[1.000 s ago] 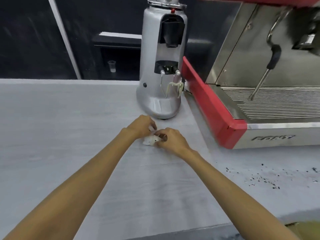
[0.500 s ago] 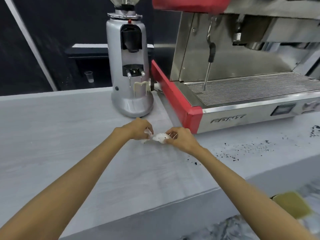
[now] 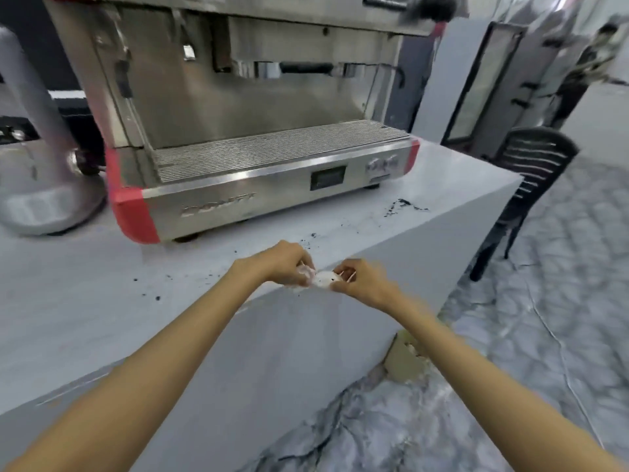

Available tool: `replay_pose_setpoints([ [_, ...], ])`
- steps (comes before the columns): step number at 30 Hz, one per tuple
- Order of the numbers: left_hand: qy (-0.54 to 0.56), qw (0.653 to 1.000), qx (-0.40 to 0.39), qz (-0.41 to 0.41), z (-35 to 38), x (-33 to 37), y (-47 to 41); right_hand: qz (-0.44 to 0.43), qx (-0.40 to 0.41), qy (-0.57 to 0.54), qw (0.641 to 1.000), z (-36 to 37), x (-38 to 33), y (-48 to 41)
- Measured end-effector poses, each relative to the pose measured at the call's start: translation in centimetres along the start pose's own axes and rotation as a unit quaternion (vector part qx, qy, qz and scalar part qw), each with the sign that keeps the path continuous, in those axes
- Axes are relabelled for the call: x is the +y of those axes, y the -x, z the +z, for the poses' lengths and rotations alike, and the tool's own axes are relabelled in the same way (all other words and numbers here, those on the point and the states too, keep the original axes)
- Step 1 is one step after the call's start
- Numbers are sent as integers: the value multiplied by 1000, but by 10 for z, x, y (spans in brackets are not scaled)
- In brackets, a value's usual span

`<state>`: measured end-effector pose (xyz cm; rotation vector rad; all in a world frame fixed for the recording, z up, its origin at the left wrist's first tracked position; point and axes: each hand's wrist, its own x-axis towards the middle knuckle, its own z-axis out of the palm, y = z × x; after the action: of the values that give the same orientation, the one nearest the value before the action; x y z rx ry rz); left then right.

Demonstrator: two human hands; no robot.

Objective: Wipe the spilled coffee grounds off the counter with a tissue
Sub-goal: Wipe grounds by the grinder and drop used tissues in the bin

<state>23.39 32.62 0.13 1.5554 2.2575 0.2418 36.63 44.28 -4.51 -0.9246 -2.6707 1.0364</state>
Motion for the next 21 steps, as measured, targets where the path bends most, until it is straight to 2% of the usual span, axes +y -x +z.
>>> replay_pose_setpoints([
  [6, 62, 997, -24, 41, 51, 110, -101, 74, 43, 9, 996, -80, 124, 18],
  [12, 91, 994, -28, 54, 99, 184, -215, 128, 59, 0, 990, -138, 231, -4],
  [21, 135, 988, -67, 24, 150, 254, -374, 174, 10, 4, 985, -214, 362, -85],
])
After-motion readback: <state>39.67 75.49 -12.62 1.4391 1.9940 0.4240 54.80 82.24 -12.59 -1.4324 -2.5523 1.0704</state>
